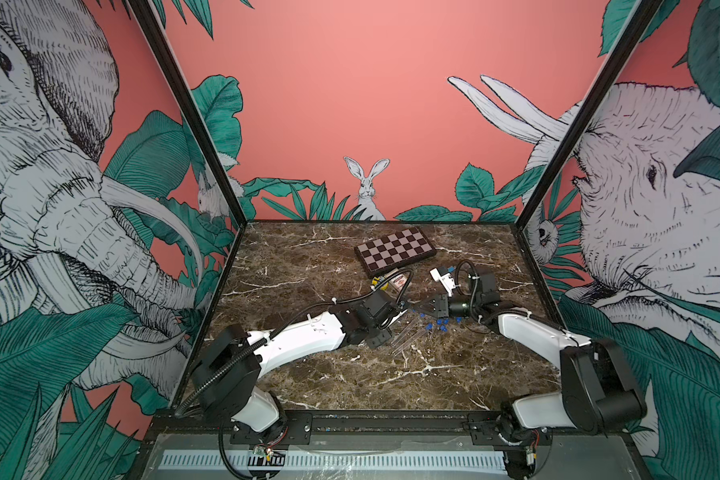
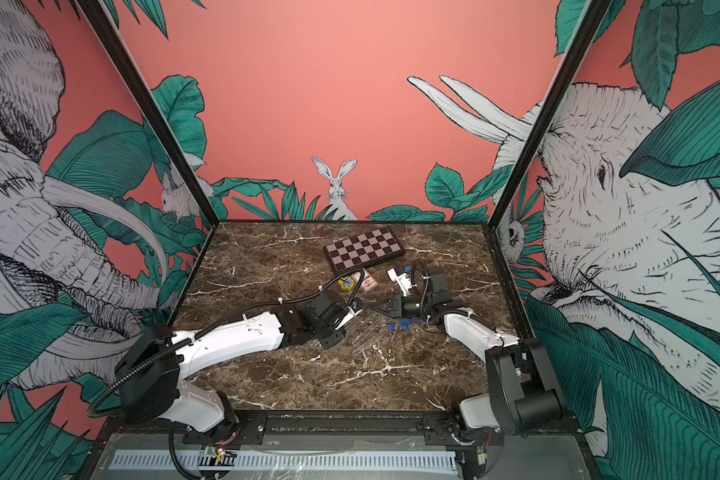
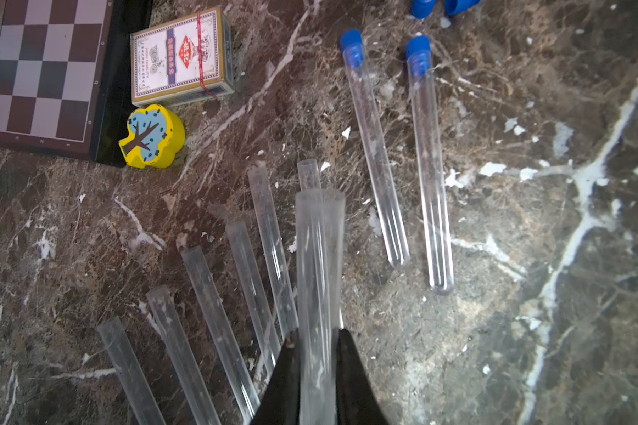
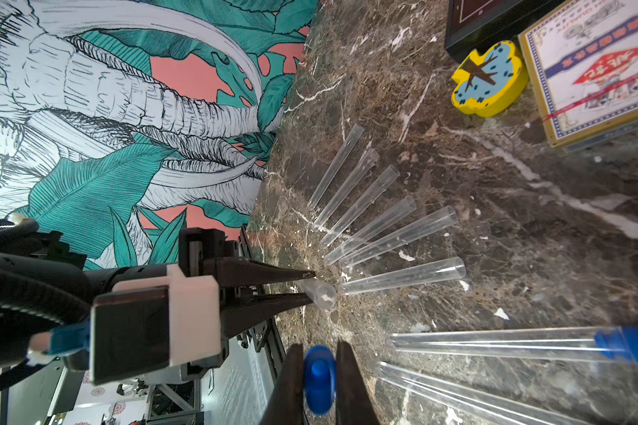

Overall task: Remove stoppers from test tubes
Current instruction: Open the stopper on the test tube, then place the stopper at the center of the board, then place the test tube at the center of the board.

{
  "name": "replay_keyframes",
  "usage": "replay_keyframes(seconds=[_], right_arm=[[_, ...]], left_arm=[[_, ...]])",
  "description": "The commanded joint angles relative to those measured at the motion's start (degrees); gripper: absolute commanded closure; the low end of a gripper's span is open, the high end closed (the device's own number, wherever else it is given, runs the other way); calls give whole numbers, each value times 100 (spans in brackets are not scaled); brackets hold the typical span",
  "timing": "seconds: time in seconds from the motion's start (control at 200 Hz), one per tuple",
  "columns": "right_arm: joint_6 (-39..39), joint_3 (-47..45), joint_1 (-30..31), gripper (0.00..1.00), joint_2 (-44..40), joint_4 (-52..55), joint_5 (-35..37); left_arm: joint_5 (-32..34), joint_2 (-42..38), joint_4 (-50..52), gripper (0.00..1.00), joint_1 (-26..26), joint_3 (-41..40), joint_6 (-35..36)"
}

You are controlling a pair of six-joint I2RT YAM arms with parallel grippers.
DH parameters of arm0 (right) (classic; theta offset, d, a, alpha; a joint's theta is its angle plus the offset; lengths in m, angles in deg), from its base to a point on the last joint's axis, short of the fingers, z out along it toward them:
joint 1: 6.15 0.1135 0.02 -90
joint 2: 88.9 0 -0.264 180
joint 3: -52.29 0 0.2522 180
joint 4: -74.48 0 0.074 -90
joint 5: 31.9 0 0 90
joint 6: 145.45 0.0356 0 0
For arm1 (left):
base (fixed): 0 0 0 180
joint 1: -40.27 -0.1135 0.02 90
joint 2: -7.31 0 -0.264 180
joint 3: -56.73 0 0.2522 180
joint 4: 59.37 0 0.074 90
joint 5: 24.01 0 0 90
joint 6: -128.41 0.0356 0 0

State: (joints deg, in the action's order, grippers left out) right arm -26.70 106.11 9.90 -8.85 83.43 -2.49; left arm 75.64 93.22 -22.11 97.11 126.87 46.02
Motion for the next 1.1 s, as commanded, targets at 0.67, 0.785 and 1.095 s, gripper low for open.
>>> replay_keyframes(seconds=[0.67,0.785,1.095], right_arm=[[-1638,-95,-213,95,-747,3238,3678],[-1642,-15,-210,96,-585,3276,3758],[-1566,11,-206,94,-482,3218,4135]], left_arm=[[-608,1538,1300,91,-2,1493,-1153],[-542,1766,1364,91,2,1676,-1214],[-154,2226,1419,91,3,1850,-1385]])
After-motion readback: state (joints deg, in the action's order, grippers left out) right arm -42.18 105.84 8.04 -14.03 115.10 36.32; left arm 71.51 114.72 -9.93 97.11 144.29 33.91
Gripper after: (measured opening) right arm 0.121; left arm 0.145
